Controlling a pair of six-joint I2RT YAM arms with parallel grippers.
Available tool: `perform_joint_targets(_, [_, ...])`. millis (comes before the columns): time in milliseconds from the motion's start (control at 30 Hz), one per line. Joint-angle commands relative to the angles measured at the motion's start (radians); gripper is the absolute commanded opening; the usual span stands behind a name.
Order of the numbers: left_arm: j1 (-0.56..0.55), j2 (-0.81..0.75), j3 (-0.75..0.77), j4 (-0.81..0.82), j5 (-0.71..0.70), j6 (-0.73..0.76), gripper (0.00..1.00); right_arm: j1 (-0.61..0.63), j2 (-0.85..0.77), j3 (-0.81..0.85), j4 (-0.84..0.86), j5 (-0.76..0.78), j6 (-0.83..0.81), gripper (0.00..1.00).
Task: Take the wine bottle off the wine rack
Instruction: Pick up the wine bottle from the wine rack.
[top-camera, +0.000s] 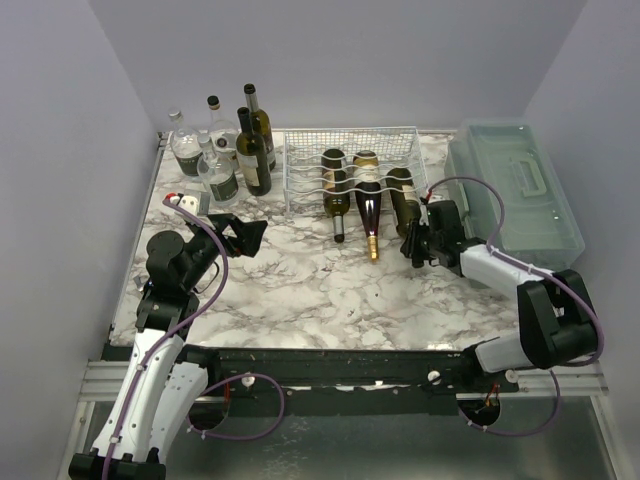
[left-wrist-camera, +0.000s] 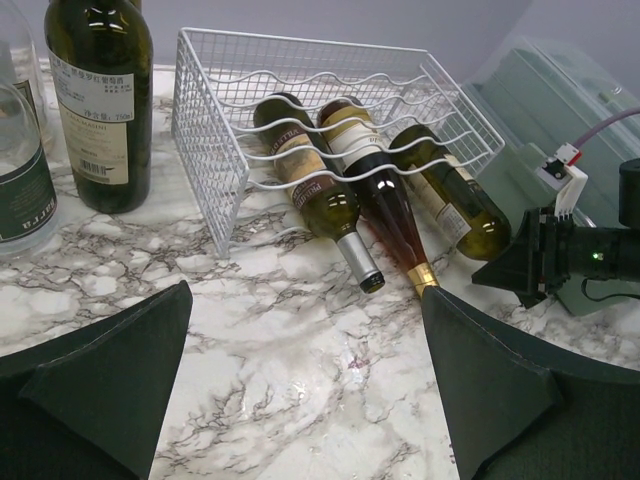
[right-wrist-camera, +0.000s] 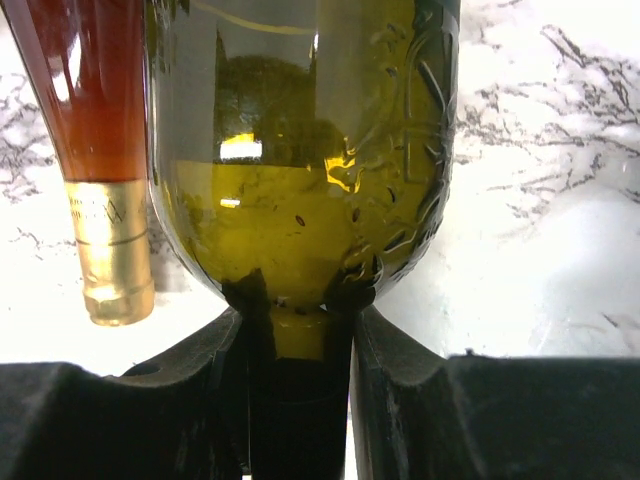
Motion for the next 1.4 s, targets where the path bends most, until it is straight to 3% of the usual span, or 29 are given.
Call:
perform_joint_targets(0, [-0.006,-0.007,-0.006,0.010,-0.013,0.015,0.99,-0.006,-0.096,-0.023,0.051,-0.027,-0.039,0.00])
perform_joint_targets(700, [-0.005,-0.010,-0.009,0.008,-0.025,0.027,0.99,-0.005,-0.383,-0.125,-0.074,-0.047,-0.131,0.00])
perform_joint_targets(1367, [-0.005,-0.013,-0.009,0.008,-0.021,0.036,0.99,-0.006,-0.411,-0.043,-0.159,-0.110,-0.176,0.00])
